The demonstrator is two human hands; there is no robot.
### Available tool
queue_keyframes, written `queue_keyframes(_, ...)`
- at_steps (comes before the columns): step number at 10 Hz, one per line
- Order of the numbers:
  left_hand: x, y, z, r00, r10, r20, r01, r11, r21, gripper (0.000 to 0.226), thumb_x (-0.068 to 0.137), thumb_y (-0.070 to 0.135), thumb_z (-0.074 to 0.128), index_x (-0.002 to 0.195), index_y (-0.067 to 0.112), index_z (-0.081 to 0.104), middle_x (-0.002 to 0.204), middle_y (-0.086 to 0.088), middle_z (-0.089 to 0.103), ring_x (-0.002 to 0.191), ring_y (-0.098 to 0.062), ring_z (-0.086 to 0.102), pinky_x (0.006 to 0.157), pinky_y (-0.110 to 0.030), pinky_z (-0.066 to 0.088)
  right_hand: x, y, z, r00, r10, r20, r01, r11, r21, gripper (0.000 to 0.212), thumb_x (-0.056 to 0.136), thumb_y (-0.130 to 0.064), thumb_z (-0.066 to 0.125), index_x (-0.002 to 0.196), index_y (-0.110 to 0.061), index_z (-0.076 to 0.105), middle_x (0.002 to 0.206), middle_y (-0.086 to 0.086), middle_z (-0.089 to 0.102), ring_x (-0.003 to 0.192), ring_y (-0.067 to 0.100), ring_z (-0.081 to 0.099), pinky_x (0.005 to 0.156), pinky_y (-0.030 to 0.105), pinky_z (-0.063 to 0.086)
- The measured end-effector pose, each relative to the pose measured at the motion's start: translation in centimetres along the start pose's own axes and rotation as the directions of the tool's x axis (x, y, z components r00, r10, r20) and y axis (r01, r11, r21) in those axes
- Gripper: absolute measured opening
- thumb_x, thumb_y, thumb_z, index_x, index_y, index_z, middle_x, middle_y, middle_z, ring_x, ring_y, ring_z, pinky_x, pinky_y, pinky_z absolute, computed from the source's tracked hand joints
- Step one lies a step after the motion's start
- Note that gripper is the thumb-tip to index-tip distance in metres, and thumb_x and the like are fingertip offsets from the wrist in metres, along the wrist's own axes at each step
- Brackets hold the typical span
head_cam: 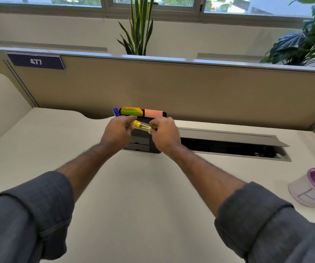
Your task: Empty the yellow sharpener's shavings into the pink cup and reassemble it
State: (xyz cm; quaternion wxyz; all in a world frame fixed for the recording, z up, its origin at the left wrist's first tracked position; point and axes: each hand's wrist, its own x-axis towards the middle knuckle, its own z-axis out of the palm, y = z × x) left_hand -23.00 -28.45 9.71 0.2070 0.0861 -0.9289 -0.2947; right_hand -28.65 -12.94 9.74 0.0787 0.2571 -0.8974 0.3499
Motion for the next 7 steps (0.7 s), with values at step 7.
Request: queue_keyframes(7,0.3,-3.4,0.3,0.995,0.025,0.1,-0.045,0.979,0.2,0.061,0.088,0.033,0.067,0.141,0.009,0.048,0.131,-0.009,0.06,0.118,-0.028,0.056,0.096,-0.042,0.049,0.2,0.4,0.4,0.993,0.002,0.116,0.018,0.985,-0.169,0.051,0.082,-0.026,0.07,0.129,-0.013,0.055,0.121,0.008,0.061,0.113,0.027,0.053,0.095,0.044,0.05)
